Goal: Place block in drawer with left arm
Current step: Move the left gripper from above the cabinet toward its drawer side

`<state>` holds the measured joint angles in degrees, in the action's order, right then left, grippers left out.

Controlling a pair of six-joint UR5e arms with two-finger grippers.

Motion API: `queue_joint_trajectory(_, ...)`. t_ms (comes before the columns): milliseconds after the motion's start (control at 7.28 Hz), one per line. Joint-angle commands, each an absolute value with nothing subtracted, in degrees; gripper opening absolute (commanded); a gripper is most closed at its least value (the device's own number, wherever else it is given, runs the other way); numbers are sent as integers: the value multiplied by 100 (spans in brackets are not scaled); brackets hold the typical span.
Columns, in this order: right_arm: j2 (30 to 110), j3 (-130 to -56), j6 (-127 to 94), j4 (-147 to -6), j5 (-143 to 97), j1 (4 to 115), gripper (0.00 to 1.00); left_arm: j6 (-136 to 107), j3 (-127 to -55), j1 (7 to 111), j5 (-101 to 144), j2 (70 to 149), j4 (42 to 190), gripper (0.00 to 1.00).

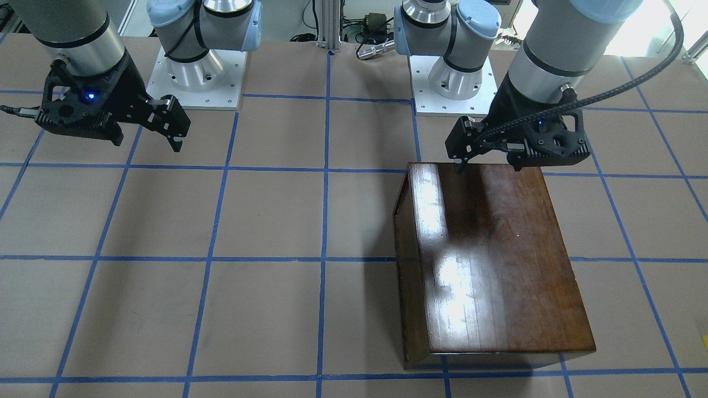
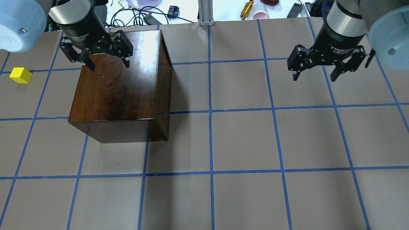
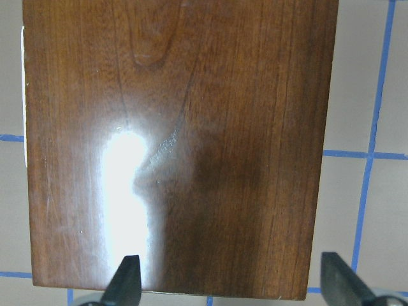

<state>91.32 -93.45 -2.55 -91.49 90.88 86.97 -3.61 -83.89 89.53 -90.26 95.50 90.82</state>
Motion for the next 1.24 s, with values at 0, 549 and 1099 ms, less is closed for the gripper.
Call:
queue_joint_trajectory(0, 9132, -9343, -255, -9149, 9088, 8701, 100, -360, -8420, 8947, -9018, 9554, 9079, 100)
queue_joint_trajectory(549, 9132, -9343, -255, -9149, 9088, 8701, 100, -360, -8376, 8825, -8992, 9554, 9044, 100)
queue_joint_trajectory(1099, 9132, -9343, -255, -9149, 9088, 8701, 100, -255, -8314, 8385, -8869, 9536, 9088, 100)
